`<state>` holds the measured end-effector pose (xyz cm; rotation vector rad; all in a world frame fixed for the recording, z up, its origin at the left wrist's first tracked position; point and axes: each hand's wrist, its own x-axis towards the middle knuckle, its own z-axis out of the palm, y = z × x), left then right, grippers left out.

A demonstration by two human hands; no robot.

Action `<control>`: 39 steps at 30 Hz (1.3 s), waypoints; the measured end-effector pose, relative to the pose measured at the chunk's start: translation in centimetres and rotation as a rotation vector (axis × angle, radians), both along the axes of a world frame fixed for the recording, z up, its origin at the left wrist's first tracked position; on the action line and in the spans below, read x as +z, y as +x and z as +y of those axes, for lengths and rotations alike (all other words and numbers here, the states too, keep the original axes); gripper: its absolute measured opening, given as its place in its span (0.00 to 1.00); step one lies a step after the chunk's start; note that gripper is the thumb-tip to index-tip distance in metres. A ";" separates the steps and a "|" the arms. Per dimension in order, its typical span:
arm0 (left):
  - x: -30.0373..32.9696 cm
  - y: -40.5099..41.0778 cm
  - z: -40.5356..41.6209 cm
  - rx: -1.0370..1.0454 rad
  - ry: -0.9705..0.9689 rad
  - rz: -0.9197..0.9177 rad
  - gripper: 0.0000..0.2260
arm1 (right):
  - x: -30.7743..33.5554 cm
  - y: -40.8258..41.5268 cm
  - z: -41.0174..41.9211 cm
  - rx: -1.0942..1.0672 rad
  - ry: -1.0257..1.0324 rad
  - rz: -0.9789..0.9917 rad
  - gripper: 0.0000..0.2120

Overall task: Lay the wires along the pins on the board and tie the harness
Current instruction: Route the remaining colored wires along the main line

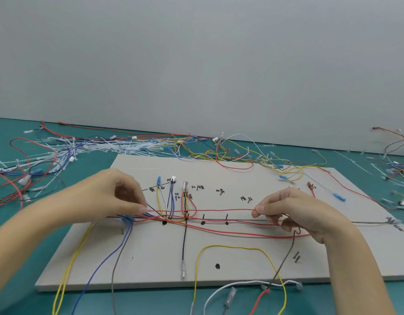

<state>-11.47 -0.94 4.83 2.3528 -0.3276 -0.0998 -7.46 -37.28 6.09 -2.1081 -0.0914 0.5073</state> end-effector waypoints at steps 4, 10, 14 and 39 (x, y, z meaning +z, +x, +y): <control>-1.6 0.0 -2.2 0.002 -0.036 -0.123 0.06 | -0.1 0.1 -0.1 0.016 0.013 0.014 0.08; -2.8 -0.2 -3.3 -0.027 0.011 -0.222 0.07 | 0.0 0.1 -0.1 0.001 0.011 -0.013 0.07; -2.7 -0.2 -3.4 -0.021 -0.003 -0.241 0.08 | 0.0 -0.1 0.0 -0.026 0.012 -0.027 0.06; -3.4 -1.9 -8.0 -0.221 0.289 -0.635 0.07 | -0.1 -0.4 -0.3 -0.096 -0.105 0.033 0.05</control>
